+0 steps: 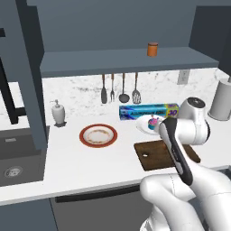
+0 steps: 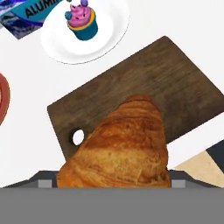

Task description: From the different types of pastries on the counter, select a croissant and place it on the cutting board. Then retrieve a jar of jam from the cabinet and place it alongside the croissant on the cutting board.

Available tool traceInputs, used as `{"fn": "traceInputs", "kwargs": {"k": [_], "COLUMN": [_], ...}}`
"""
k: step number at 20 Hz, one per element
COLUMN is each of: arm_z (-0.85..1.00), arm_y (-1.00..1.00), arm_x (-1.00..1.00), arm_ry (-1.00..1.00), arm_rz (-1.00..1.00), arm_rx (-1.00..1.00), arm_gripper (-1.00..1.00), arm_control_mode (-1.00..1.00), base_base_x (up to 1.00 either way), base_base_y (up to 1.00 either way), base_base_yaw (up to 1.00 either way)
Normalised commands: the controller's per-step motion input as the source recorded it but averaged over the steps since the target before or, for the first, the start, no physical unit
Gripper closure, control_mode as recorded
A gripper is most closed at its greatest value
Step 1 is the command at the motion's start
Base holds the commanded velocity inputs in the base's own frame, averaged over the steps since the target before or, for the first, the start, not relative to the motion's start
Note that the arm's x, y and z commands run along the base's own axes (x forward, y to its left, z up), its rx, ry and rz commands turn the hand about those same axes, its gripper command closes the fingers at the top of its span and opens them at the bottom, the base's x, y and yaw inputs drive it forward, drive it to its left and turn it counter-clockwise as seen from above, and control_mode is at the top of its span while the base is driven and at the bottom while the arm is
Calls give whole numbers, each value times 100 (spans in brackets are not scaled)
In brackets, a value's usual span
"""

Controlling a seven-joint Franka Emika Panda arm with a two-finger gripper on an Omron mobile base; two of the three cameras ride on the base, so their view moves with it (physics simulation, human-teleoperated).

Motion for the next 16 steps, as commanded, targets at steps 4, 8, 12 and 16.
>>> {"fn": "traceInputs", "kwargs": {"k": [4,8,12,16], "arm_z": [-61,-67,-28,-6], "arm_y": [0,0,0,0], "arm_x": [52,44,11,0], "arm_ry": [0,0,-1,0], "arm_rz": [0,0,1,0], "arm_rx": [0,0,0,0], "arm_gripper": [100,100,100,100], "arm_control_mode": [-100,-100,-100,-100], "base_base_x": [0,0,0,0], "base_base_y": [0,0,0,0], "base_base_yaw": [0,0,0,0]}}
